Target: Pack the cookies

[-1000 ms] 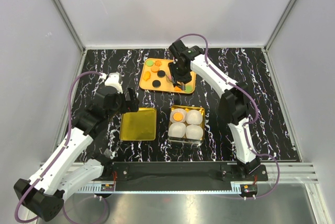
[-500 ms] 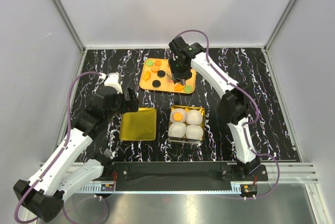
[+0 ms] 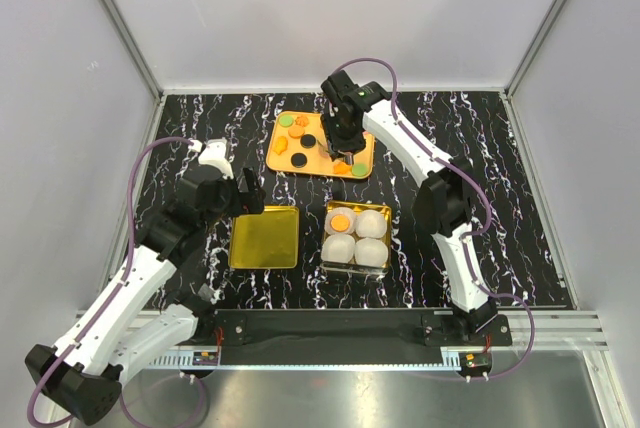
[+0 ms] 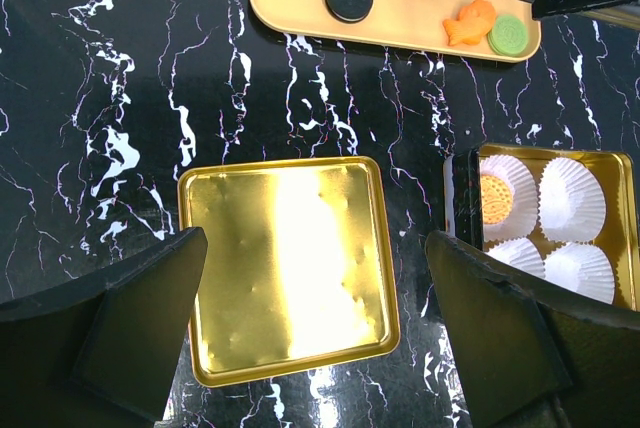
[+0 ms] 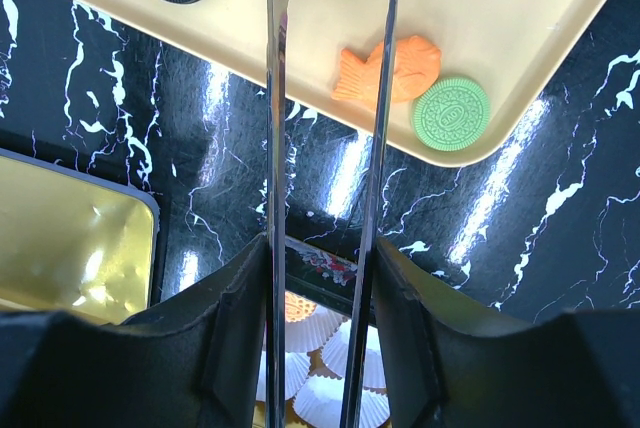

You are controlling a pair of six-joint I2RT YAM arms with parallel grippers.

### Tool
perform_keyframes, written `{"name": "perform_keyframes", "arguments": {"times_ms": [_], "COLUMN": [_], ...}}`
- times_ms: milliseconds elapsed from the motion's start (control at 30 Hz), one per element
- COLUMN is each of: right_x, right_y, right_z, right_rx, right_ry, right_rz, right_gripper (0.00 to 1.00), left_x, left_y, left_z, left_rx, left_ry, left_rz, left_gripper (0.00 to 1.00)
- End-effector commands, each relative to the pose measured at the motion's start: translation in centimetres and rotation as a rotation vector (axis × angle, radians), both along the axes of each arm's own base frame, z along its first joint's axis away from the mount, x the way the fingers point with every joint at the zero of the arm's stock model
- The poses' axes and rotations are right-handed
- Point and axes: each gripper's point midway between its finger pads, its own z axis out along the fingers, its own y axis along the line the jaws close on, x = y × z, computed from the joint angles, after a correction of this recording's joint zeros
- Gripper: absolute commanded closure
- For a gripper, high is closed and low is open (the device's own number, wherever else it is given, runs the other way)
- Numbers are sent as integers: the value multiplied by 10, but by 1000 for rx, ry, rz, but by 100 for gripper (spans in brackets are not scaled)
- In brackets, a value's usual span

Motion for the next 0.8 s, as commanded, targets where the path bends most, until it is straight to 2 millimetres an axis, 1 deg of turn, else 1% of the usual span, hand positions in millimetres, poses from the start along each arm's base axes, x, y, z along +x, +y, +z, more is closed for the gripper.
{"name": "perform_keyframes", "arguments": {"times_ms": [0, 133, 467, 767], "right_x": [-1, -1, -3, 0], "right_y": [10, 10, 11, 6], "right_z": [11, 14, 6, 5], "right_rx": [32, 44, 37, 16], "right_ry": [-22, -25, -10, -16], "right_rz": [15, 12, 18, 22], "right_gripper": [50, 49, 48, 49], "left_x": [4, 5, 5, 5], "left_y": [0, 0, 0, 0], "left_z": [13, 13, 14, 13], "left_rx": [-17, -16, -17, -17], "left_ry": [-49, -49, -51, -47], "left_rz": [6, 4, 6, 5], "left_gripper": [1, 1, 1, 1]}}
